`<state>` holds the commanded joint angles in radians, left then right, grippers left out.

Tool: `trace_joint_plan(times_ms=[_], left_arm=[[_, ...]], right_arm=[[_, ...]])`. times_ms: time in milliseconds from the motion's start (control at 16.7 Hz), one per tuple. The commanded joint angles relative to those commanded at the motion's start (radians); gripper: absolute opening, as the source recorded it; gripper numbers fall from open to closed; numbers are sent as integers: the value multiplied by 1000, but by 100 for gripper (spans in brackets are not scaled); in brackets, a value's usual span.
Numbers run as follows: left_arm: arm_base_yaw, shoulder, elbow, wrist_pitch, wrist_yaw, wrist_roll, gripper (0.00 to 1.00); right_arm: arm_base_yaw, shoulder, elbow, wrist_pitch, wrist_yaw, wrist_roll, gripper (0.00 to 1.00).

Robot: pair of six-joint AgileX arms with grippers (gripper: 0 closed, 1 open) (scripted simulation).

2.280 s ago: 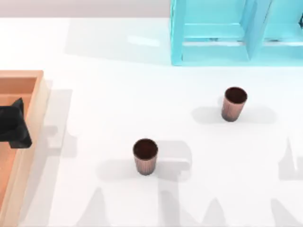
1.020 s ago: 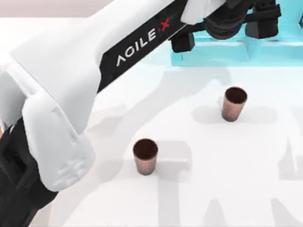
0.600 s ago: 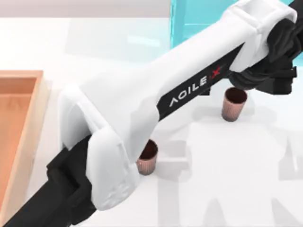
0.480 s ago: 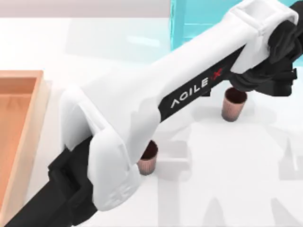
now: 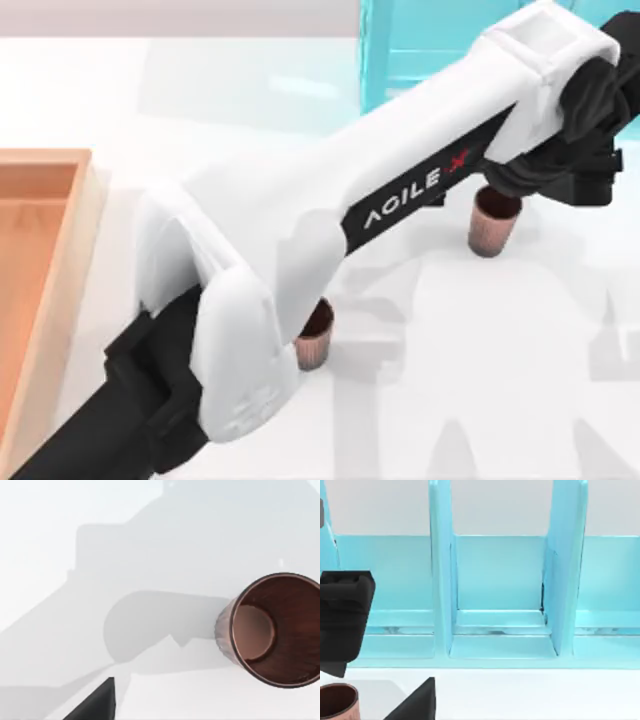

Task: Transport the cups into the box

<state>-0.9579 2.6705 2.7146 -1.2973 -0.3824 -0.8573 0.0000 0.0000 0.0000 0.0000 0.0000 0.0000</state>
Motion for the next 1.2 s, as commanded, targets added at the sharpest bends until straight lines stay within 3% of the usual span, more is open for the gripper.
trace_joint_plan(times_ms=[300, 600, 1200], left_arm=[[44, 80, -68, 167, 15, 44, 100], [51, 95, -80, 195, 18, 52, 100], [51, 95, -80, 195, 18, 52, 25]], right_arm=[[0, 0, 0, 0, 0, 0, 100], [0, 0, 0, 0, 0, 0, 100], [0, 0, 0, 0, 0, 0, 100]])
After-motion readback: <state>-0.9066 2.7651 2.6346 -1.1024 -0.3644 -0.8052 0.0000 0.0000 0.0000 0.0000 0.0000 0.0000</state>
